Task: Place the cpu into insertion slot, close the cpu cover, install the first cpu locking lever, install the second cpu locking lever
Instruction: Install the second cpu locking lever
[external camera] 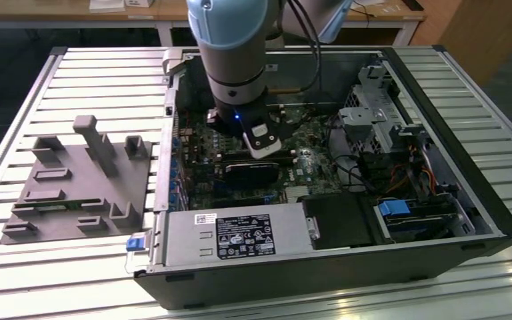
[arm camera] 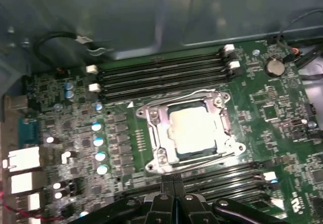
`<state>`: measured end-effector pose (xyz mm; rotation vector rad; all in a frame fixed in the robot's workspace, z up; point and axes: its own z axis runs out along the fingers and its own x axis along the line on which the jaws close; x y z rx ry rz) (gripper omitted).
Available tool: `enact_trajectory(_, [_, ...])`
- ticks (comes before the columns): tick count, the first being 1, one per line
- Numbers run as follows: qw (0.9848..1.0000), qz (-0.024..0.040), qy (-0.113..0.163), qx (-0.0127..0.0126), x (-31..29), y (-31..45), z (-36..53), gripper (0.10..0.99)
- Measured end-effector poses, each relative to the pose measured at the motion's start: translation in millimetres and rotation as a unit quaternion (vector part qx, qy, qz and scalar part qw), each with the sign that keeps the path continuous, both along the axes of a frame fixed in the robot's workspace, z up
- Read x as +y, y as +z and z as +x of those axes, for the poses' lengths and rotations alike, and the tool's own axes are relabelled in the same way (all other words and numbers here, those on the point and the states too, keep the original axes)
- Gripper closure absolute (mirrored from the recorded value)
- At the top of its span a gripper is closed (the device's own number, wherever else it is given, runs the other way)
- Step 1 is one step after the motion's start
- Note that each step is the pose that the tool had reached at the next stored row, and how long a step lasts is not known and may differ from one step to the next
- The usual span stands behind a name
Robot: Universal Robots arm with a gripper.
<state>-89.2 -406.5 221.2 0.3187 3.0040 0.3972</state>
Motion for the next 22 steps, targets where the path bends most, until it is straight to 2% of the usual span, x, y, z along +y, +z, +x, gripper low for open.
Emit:
enact_trajectory(7, [1.0, -0.0002, -0.001, 0.0003, 0.2, 0.0, 16.9, 0.98])
enact_trajectory(10, [1.0, -0.0027, -0.002, 0.0003, 2.2, 0.0, 19.0, 0.98])
enact_trajectory(15, [0.9999, -0.0156, -0.003, 0.0003, 10.7, 0.0, 19.6, 0.98])
enact_trajectory(19, [0.9996, -0.0265, -0.004, 0.0003, 15.3, 0.0, 22.9, 0.98])
enact_trajectory(22, [0.9995, -0.0315, -0.004, 0.0003, 19.9, 0.0, 25.6, 0.98])
